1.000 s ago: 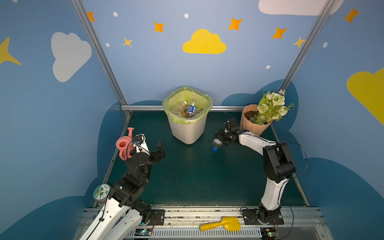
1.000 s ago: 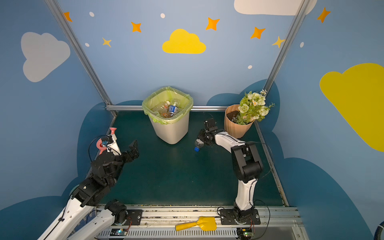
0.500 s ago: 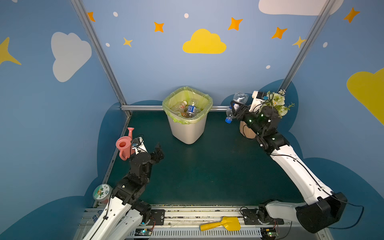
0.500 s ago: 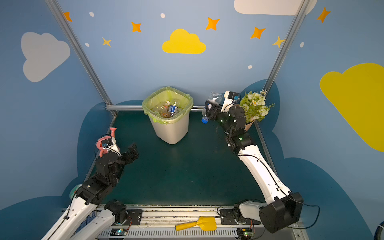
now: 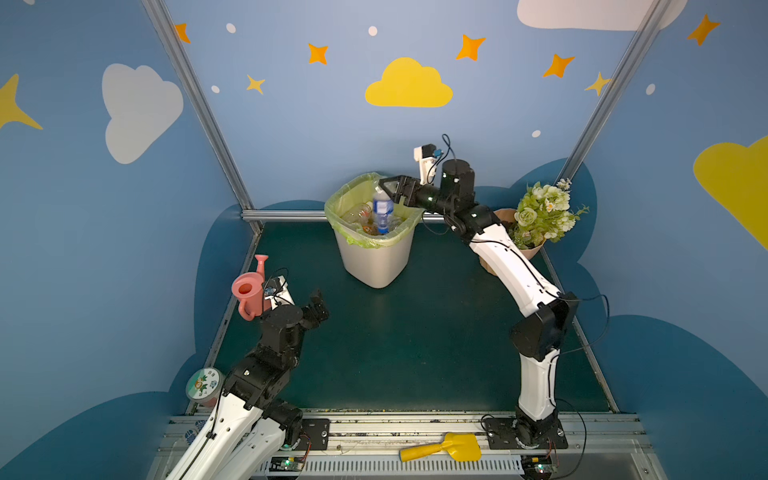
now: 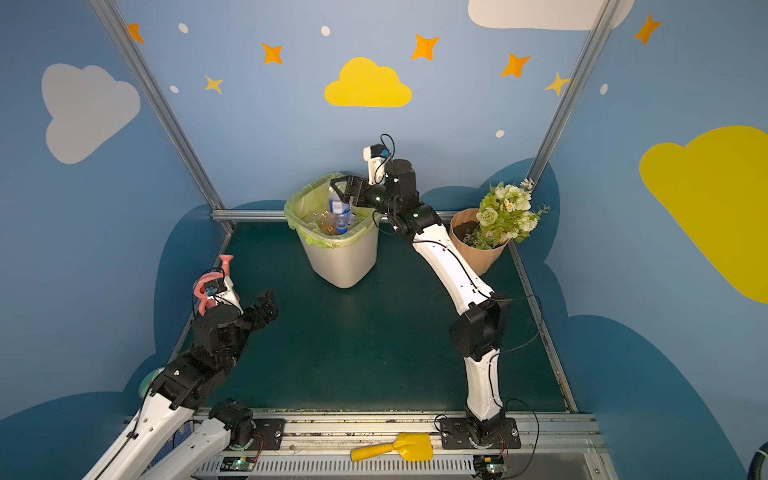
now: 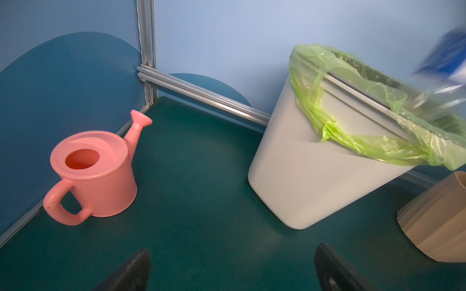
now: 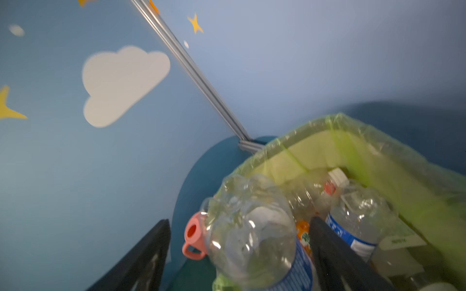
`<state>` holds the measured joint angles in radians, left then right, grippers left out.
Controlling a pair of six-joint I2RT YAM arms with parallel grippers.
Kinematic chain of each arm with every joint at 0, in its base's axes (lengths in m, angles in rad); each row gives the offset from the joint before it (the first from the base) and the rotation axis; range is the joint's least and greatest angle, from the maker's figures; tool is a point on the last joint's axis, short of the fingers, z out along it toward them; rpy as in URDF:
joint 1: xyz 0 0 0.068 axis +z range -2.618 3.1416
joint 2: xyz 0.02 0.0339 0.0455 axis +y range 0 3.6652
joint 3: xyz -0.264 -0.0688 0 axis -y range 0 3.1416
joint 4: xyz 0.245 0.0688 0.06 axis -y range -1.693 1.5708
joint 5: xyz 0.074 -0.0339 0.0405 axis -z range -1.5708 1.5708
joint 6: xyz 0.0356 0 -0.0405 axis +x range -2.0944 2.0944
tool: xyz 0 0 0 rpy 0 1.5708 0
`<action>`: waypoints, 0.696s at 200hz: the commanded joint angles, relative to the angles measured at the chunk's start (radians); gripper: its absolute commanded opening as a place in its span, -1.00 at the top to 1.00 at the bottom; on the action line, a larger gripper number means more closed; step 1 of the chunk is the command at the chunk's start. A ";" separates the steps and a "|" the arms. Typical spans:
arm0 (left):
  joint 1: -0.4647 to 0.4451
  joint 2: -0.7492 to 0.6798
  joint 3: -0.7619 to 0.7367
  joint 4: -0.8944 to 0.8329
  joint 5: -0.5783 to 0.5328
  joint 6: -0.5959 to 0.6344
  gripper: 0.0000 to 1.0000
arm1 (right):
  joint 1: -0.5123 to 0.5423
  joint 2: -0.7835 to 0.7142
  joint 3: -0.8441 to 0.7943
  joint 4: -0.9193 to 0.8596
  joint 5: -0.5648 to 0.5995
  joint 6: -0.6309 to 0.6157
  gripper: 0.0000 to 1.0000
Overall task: Throw the plastic bottles in the bin
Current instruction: 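Open the right gripper to drop the bottle into the bin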
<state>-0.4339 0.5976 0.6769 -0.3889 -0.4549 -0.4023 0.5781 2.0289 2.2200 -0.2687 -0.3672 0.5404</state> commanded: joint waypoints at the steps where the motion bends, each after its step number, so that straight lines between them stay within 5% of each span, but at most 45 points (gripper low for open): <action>1: 0.006 -0.022 0.031 -0.047 0.006 -0.009 -1.00 | -0.021 -0.136 -0.010 -0.156 0.078 -0.089 -0.84; 48: 0.006 -0.051 0.005 -0.037 -0.030 -0.032 -1.00 | -0.094 -0.509 -0.362 -0.010 0.267 -0.153 -0.90; 102: 0.007 -0.048 -0.025 -0.043 -0.146 -0.039 -1.00 | -0.241 -0.906 -0.990 0.148 0.468 -0.260 -0.90; 139: 0.008 -0.068 -0.108 0.016 -0.278 0.001 -1.00 | -0.294 -1.105 -1.478 0.387 0.676 -0.452 -0.93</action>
<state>-0.4297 0.5457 0.6201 -0.4053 -0.6125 -0.4309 0.3111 0.9859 0.9874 -0.0299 0.1452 0.2489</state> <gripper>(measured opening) 0.998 0.961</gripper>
